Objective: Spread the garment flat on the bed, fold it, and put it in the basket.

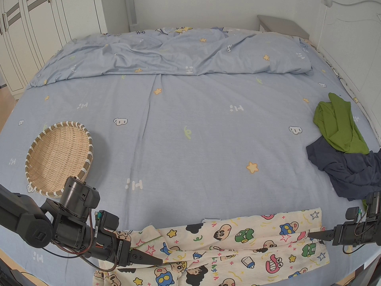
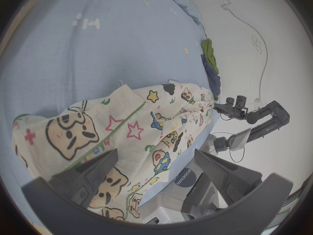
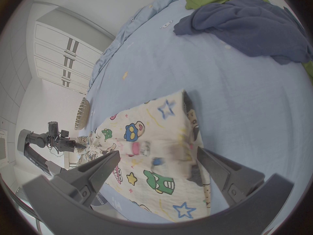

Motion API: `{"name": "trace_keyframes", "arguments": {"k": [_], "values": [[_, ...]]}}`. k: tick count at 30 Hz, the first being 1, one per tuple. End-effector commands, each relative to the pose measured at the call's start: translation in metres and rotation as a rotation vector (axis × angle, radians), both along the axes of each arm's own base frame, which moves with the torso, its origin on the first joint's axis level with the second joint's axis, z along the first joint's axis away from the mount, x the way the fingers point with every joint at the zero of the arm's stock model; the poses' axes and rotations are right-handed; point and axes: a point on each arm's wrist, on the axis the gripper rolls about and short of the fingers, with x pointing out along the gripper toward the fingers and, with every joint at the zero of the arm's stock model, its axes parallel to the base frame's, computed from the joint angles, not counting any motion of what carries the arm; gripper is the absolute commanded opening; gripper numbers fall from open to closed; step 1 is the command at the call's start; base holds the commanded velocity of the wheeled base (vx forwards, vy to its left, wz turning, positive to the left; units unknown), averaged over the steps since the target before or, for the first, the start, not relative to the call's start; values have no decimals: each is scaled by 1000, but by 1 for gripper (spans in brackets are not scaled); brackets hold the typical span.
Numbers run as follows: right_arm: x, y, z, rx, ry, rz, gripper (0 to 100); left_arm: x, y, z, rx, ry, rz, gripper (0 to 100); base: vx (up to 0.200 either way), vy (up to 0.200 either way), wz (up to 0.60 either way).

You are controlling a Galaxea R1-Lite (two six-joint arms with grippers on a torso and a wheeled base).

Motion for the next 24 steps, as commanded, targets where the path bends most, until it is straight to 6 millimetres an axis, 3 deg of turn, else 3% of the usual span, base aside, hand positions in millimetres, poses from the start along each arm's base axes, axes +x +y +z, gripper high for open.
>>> {"name": "trace_keyframes", "arguments": {"k": [1,4,12,24], "values": [[1,-4,-1,1,3,-19,100,-4,2,17,-41,-52,21,100,0,0,0],[1,-8,2,-5,-16,-45,100,-8,5,32,-74,-103,40,100,0,0,0],[3,-9,-1,-3,-2,-43,100,-12,9,48,-113,-161,61,100,0,0,0],[26,-18,-19,71,63,-22,100,-15,18,71,-165,-241,113,100,0,0,0]]}}
